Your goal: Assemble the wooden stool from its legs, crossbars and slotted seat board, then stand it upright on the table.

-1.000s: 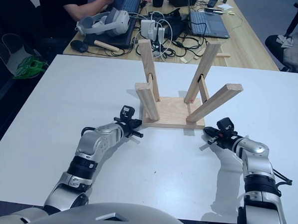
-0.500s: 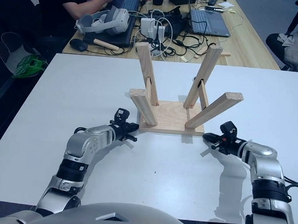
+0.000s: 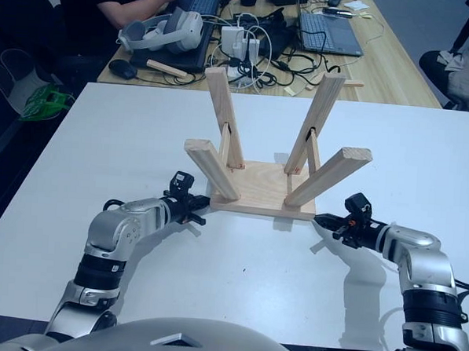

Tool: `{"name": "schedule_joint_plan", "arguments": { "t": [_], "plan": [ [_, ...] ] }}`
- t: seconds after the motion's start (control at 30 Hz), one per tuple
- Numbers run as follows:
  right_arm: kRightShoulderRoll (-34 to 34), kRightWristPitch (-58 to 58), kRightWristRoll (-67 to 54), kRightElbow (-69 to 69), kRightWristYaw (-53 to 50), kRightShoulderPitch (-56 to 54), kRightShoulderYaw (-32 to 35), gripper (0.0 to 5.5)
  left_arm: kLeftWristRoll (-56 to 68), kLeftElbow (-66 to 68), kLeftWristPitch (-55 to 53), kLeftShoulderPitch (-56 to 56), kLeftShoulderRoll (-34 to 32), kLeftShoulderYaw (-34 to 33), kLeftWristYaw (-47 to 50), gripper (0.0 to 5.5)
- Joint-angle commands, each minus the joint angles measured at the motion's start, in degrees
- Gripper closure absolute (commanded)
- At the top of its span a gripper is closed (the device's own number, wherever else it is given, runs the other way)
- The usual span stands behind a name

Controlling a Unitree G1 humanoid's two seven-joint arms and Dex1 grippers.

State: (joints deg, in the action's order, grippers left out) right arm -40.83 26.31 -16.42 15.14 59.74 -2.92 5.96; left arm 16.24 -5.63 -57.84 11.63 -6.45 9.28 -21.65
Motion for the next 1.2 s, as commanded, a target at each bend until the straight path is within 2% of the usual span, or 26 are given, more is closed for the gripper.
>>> {"name": "schedule_joint_plan", "arguments": {
  "t": [0.03,0.37,0.8,1.03,1.2],
  "plan": [
    [1.24,-5.83,1.65,1.12,-0.19,-2.54,-1.92,5.50,0.48,-0.31,-0.07,0.24,1.39,4.78,-1.33,5.45],
    [1.95,-16.54,6.55,10.99,-6.90,-5.11,-0.87,5.50,0.34,-0.77,-0.76,-0.30,1.94,4.58,0.03,5.45],
    [4.43,-23.88,8.92,20.50,-14.81,-10.47,-0.32,5.50,0.86,-0.89,-1.60,-0.07,1.96,4.10,0.66,5.45],
    [4.33,-25.86,9.42,23.72,-15.30,-11.86,-0.46,5.50,0.76,-0.86,-1.77,-0.02,1.91,3.86,1.35,5.45],
    [5.48,-23.05,8.22,21.97,-9.97,-12.51,-2.84,5.50,1.04,-0.44,-1.75,0.39,2.05,3.86,1.57,5.45]
  ]
}}
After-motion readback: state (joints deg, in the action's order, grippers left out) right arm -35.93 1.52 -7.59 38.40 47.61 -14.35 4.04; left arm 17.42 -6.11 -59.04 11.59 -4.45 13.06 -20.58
